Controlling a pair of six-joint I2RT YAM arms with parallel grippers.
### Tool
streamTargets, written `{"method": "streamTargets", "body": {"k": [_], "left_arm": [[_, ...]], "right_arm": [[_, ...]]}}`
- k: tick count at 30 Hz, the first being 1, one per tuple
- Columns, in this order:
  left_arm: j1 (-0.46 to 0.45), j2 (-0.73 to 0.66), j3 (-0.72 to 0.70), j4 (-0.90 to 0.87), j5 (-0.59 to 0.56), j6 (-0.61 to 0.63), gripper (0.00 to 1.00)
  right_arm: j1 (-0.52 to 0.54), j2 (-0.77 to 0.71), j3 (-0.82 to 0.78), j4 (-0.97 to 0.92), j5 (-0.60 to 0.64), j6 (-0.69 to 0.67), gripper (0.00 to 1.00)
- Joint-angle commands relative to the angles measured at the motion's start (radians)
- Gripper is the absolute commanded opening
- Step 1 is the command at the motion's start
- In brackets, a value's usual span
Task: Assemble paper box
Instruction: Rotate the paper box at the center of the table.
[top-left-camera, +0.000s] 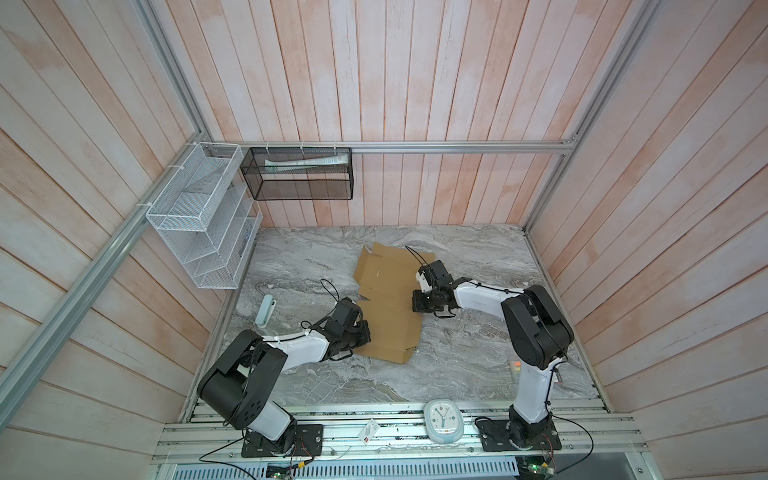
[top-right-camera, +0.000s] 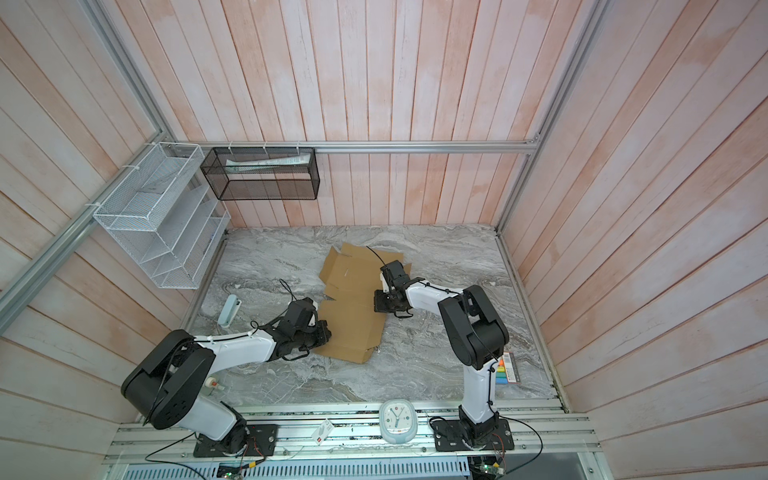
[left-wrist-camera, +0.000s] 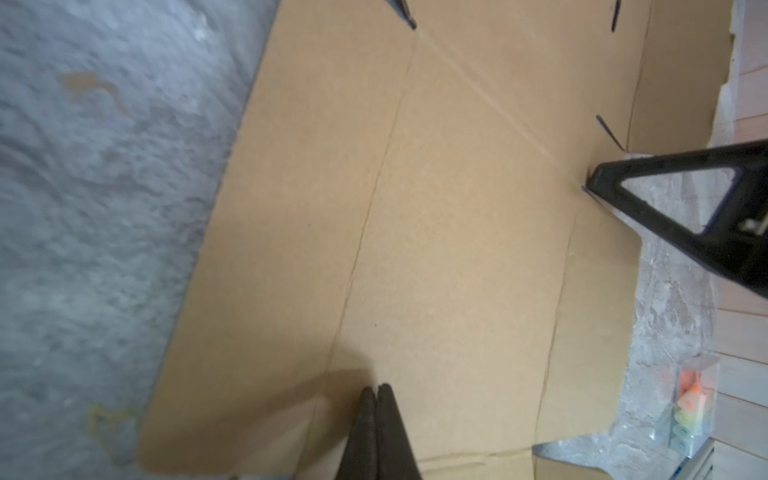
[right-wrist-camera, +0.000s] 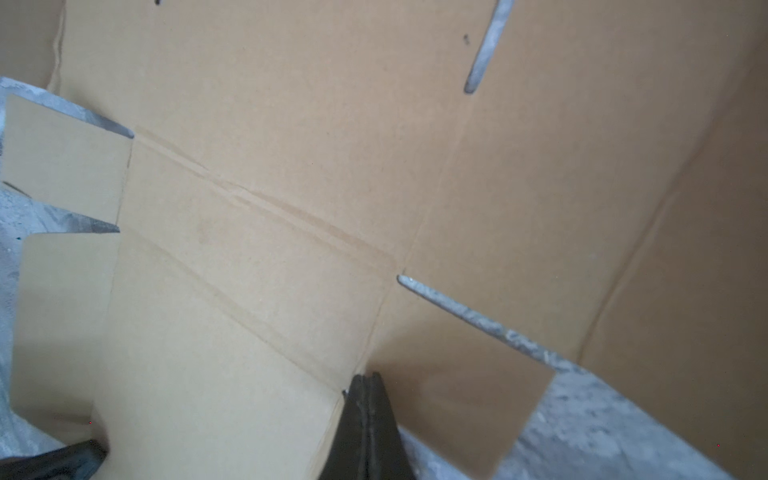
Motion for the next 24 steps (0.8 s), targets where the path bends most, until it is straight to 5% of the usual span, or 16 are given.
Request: {"method": "streamTargets", "body": {"k": [1,13,24], "left_arm": [[-0.031,-0.023,-0.022,-0.031,-0.015,-0.045,0.00],[-0.018,-0.145,0.094,-0.194,-0.086,0.035,0.00],[0.169,-0.214,0.183,-0.255,-0.002,0.179,0.00]], "right_arm": [[-0.015,0.028,0.012,-0.060,0.027,-0.063,0.00],[0.017,-0.145,-0.009,-0.082,0.057,-0.075,0.00],[0.129,-0.239,-0.084,-0.083,0.120,0.059,0.00]]}}
